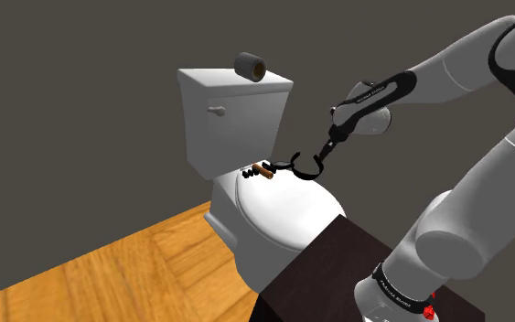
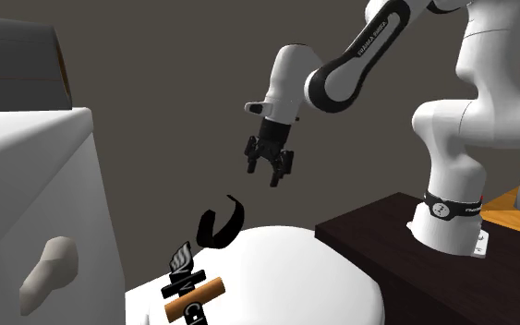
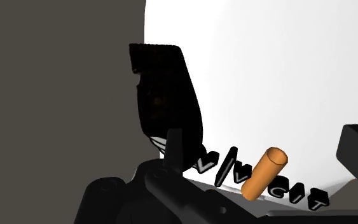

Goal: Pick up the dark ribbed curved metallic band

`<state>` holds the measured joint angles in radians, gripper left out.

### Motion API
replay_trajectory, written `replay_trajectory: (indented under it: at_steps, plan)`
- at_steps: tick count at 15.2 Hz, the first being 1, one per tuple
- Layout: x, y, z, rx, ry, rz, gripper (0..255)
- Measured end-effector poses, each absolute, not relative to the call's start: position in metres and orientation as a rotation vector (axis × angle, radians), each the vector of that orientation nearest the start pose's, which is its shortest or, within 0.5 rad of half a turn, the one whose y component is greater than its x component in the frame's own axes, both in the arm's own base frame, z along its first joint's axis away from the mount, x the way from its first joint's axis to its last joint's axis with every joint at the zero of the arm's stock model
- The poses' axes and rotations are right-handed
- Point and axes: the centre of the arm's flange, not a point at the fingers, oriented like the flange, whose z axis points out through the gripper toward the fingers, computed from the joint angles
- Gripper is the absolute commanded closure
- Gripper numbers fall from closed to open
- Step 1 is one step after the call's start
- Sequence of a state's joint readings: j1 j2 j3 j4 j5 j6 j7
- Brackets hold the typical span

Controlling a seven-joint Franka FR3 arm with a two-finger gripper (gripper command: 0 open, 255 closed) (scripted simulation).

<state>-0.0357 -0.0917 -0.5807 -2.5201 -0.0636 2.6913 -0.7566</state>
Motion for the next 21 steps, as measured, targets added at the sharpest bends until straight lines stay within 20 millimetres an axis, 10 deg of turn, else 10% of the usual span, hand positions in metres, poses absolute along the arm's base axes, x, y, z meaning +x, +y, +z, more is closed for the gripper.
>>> replay_trajectory:
  at_steps: [7,15,16,21]
  plan:
    - [0.423,-0.344,0.29,-3.259,-0.378,-0.402,0]
    - [0.426,-0.354,0.246,-3.258,-0.386,-0.413,0]
    - [0.426,-0.353,0.244,-3.258,-0.386,-0.413,255]
    - [0.426,-0.354,0.243,-3.259,-0.385,-0.416,255]
